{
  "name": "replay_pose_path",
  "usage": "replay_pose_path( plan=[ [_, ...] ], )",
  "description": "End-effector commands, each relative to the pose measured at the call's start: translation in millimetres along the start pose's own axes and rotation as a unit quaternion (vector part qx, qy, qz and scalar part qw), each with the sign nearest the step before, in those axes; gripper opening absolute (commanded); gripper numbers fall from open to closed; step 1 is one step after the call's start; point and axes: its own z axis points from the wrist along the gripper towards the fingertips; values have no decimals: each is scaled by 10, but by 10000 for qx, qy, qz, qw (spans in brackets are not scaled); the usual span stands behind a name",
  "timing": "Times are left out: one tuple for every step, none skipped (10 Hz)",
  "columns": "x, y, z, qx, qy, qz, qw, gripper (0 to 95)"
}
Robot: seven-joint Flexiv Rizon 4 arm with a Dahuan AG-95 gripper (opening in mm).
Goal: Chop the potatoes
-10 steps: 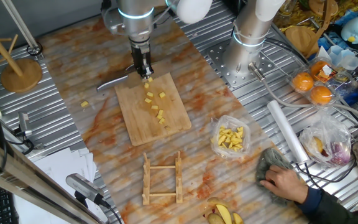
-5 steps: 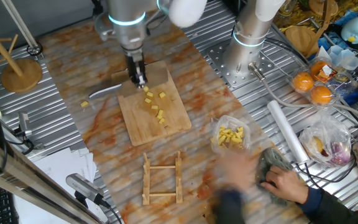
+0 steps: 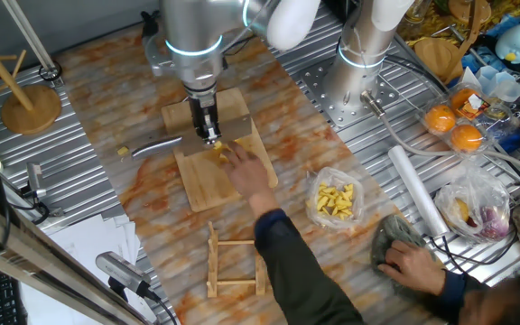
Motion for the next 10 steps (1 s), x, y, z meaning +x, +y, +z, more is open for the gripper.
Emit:
replay_pose_path(
  plan=[
    [20,118,-62,-1,71,15,10000,0],
    [35,152,-66,24,79,10,10000,0],
    [47,168,-64,19,75,9,10000,0],
    [54,183,-57,-10,72,34,10000,0],
    [58,198,-43,16,114,66,9999,0],
    [58,198,-43,78,145,15,9999,0],
    [58,198,-43,262,151,-76,9995,0],
    [58,198,-43,361,224,-121,9990,0],
    [58,198,-43,358,301,-227,9986,0],
    [58,198,-43,313,494,-252,9980,0]
  ],
)
